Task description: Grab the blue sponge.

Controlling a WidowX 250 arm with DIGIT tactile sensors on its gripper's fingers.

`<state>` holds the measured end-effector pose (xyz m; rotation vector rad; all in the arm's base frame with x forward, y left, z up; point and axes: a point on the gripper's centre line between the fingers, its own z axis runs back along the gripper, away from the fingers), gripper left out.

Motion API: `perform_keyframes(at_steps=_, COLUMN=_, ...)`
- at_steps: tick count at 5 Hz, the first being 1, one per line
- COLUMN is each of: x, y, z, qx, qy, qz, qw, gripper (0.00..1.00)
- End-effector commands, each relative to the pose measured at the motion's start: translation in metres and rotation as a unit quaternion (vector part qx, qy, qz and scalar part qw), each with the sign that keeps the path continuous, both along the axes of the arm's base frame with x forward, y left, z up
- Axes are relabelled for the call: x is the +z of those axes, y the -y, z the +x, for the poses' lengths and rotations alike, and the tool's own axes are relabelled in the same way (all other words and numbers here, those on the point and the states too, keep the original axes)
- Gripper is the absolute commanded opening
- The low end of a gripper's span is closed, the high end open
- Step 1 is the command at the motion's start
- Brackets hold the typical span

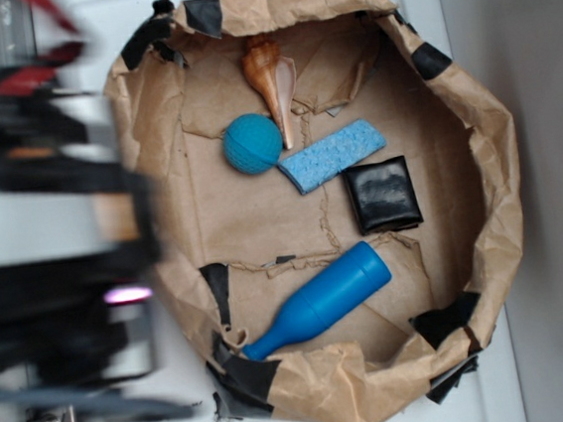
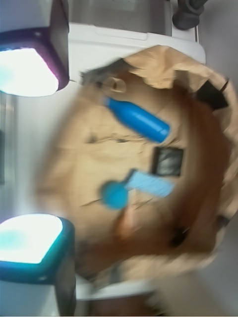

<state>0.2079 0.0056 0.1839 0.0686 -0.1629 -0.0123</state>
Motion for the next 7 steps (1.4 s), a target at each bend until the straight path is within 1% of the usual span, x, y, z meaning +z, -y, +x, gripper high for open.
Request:
perform_keyframes(at_steps=1, x=-0.086, y=-0.021, z=0.055, qx=-0.012, qy=-0.053, qz=0.077, qw=0.996, gripper=1.00)
perform_keyframes(at_steps=2, x=-0.111, y=-0.041, z=0.054, qx=0.016, qy=-0.074, qz=0.073, qw=0.994, gripper=1.00)
perform_keyframes(at_steps=3, x=-0.128, y=-0.056, z=0.046, qx=0.009, qy=-0.077, qz=0.038, qw=0.996, gripper=1.00)
perform_keyframes(at_steps=4, x=-0.146, y=-0.064, z=0.050, qx=0.061, qy=-0.054, qz=-0.021, qw=0.996, gripper=1.00)
perform_keyframes(at_steps=5, x=-0.165, y=-0.047, z=0.068, qx=0.079, qy=-0.090, qz=-0.064, qw=0.991, gripper=1.00)
perform_keyframes(at_steps=6, x=-0.171, y=-0.043, z=0.062, qx=0.096, qy=-0.106, qz=-0.071, qw=0.987, gripper=0.46)
perform_keyframes(at_steps=7, x=-0.171, y=-0.043, z=0.058, qx=0.105, qy=-0.110, qz=-0.081, qw=0.985, gripper=0.00)
